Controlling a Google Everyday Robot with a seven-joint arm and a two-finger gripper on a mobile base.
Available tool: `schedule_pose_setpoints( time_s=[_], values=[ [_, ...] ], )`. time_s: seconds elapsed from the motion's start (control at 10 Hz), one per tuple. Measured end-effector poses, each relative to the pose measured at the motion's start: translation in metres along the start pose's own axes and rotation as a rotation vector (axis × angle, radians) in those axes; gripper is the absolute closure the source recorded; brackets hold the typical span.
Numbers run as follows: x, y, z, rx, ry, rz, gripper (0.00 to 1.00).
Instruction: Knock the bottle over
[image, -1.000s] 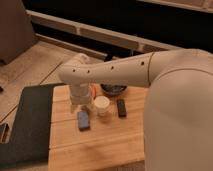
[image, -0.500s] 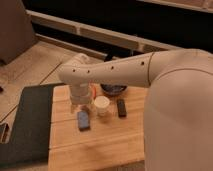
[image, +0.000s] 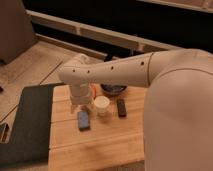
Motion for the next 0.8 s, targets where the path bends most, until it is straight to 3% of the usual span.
schedule_pose_setpoints(
  time_s=[0.1,0.5,0.8],
  values=[
    [-0.004,0.000,0.002,-0.003,0.012,0.003,0.35],
    [-0.024,-0.028,0.042,0.025,0.173,0.081,0.35],
    [-0.047,-0.033,0.053,0.041,0.211,0.079,0.35]
  ],
)
